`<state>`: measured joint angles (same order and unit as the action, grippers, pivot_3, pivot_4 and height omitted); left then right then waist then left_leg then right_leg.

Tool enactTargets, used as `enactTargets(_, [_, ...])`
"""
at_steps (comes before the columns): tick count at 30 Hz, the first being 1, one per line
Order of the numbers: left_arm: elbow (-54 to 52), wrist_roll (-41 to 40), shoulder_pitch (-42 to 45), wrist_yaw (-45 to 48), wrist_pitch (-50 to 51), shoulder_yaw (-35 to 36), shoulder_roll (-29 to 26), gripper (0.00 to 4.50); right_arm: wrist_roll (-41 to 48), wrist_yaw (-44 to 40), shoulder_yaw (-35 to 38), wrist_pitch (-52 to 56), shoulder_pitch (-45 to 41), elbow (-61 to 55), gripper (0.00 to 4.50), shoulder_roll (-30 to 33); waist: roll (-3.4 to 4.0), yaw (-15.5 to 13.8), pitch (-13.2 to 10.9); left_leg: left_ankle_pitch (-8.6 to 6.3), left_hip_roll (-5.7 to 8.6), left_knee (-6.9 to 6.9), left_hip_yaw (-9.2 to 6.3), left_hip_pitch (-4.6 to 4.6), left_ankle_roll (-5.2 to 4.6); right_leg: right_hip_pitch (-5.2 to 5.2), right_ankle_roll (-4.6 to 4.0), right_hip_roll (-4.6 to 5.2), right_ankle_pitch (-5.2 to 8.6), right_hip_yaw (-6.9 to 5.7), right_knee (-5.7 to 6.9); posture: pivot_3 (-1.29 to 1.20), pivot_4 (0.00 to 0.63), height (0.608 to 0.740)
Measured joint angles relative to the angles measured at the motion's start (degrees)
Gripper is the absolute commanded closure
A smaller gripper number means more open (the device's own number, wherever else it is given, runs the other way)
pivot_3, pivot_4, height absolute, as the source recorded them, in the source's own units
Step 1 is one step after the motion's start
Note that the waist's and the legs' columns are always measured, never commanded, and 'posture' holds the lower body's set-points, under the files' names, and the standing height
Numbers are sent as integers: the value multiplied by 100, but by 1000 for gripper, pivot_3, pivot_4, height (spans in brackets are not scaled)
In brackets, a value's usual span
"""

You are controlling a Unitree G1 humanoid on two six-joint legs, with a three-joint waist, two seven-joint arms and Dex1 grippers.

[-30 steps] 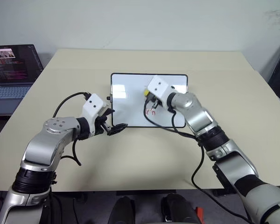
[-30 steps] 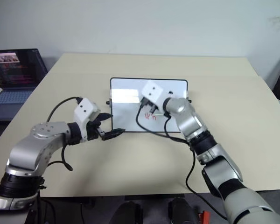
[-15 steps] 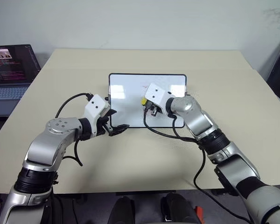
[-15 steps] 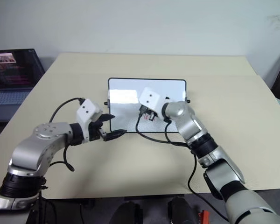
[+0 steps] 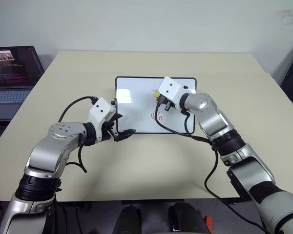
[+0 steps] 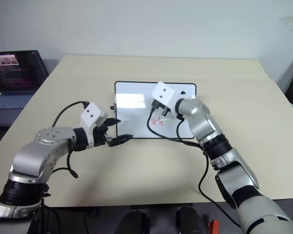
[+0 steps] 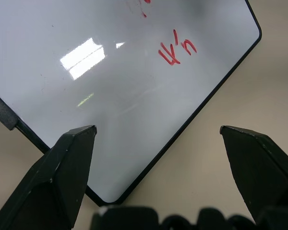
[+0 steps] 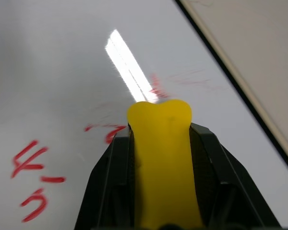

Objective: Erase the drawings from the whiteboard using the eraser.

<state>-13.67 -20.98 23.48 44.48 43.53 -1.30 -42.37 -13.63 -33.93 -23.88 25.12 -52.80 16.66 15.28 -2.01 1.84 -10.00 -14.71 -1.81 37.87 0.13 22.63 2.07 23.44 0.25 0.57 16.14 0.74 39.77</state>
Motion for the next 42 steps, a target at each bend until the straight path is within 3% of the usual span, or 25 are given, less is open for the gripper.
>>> enactTargets(13, [2,-3,28,0,-2,-59,14,0,-358,559,-21,-335,-178,287,3302,1,0,-6,0,4,1,1,0,-9,-3,-9,1,-2,0,1,0,0,150,740])
enactTargets(23, [21,-1,44,6,-4,-73,79,0,-401,-216,-288,-167,140,-188,3303,237,0,2,0,3,-1,0,-1,-10,-4,-13,2,-2,-1,0,-12,0,150,740])
enactTargets(33, [32,0,53,21,-9,-77,89,0,-549,767,38,-481,-237,385,3303,7,1,-7,-1,4,-3,-2,-1,-6,-5,-13,0,-5,-2,0,-19,0,150,740])
enactTargets(42, [31,-1,53,73,-9,-78,88,0,-541,-56,-214,-325,70,-49,3303,-12,1,9,-1,3,-5,-6,0,-5,-6,-13,1,-5,-2,1,-28,0,150,740])
